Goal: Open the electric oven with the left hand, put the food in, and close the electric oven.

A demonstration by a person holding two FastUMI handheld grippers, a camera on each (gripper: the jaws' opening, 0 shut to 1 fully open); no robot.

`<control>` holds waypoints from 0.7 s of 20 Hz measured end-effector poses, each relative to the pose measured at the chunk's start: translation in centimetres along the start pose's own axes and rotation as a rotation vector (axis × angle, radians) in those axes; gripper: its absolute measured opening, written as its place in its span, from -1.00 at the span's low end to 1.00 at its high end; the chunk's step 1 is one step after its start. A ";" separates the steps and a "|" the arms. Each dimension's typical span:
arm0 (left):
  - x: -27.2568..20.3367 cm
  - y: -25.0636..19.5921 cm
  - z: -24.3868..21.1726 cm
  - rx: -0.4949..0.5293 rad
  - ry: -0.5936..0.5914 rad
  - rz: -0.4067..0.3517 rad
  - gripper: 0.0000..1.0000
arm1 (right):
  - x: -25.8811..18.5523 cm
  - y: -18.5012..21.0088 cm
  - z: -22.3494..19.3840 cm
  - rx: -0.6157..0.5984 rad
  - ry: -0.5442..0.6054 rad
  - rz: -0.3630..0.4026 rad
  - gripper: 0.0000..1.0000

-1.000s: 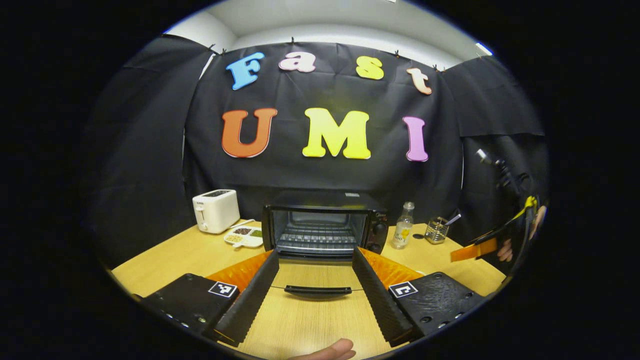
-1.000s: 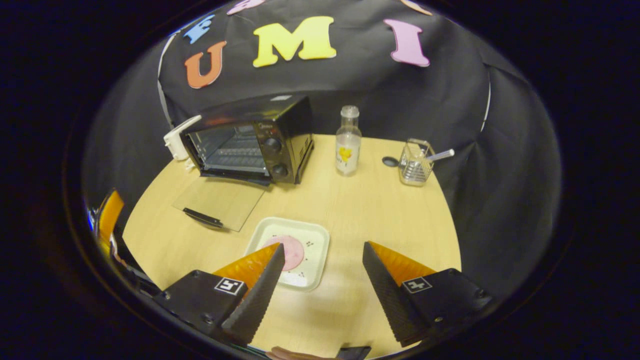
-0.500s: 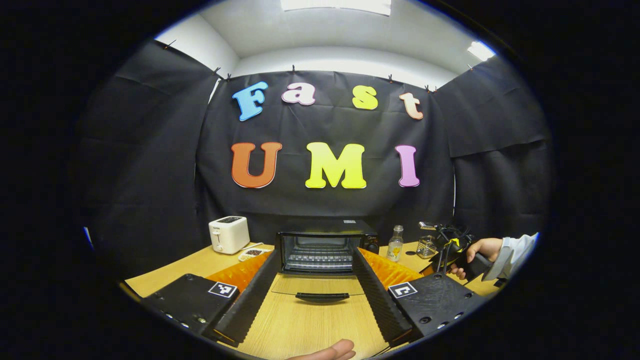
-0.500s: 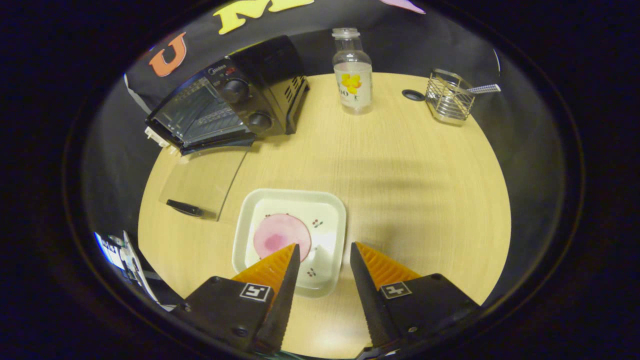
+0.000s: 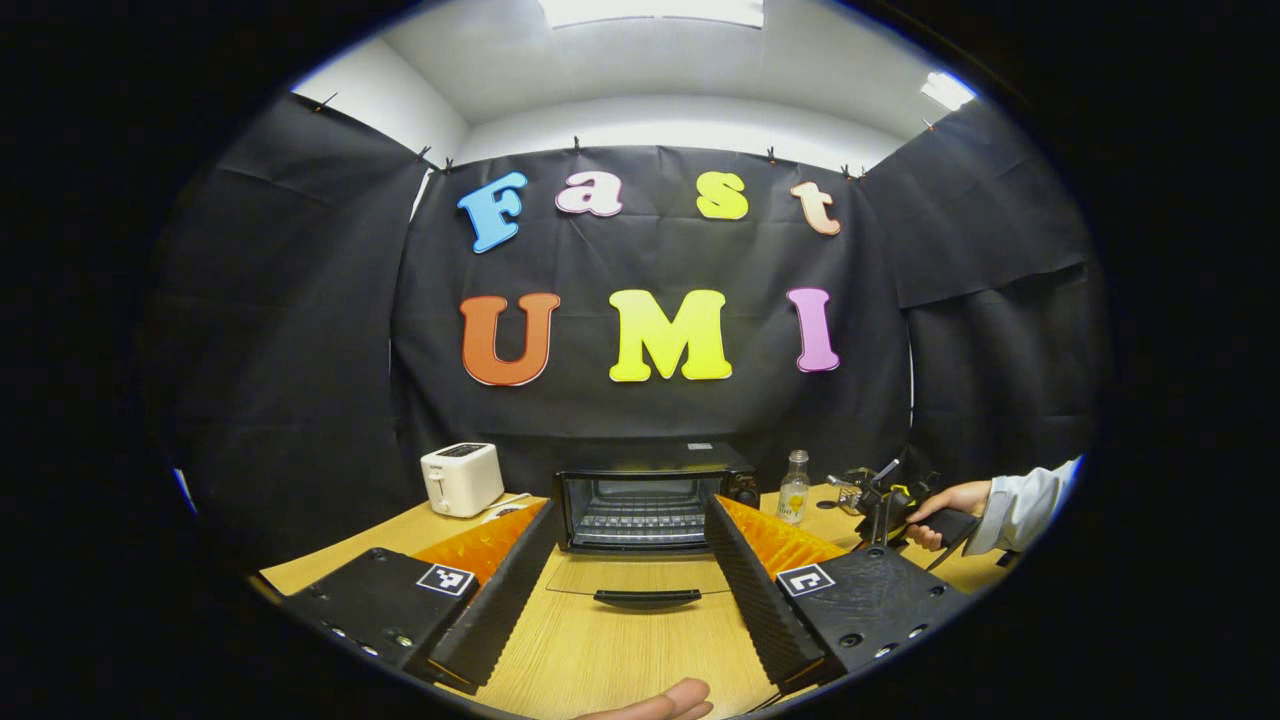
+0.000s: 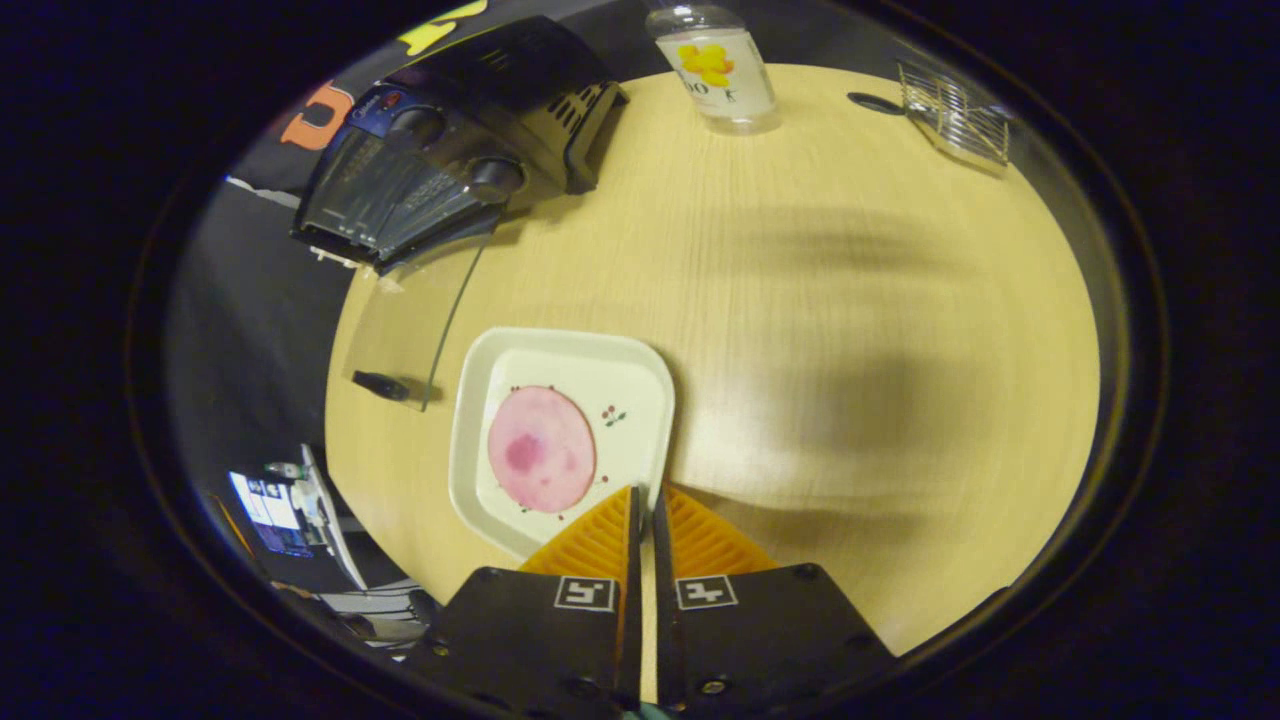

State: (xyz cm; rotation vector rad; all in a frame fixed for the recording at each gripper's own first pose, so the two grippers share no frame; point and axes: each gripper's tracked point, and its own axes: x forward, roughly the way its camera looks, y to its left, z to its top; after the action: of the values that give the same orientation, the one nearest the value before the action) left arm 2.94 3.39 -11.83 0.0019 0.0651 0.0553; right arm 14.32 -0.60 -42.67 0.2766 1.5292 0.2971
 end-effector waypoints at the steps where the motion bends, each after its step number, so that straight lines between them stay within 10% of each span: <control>1: 0.0 0.1 0.2 -0.001 -0.002 0.011 0.88 | 0.3 0.1 0.2 0.023 0.007 0.037 -0.92; 9: -1.7 -1.2 1.5 -0.061 0.001 0.010 0.88 | -0.2 -0.2 0.3 0.117 -0.067 0.182 -0.92; 14: -3.3 -0.6 2.0 -0.015 -0.001 0.007 0.88 | -1.6 -2.5 -0.2 0.182 -0.133 0.133 -0.94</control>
State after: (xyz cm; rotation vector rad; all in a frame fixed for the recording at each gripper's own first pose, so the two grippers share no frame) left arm -0.13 2.60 -9.59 -0.0127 0.0635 0.0628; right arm 14.09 -3.54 -42.13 0.5332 1.4105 0.2389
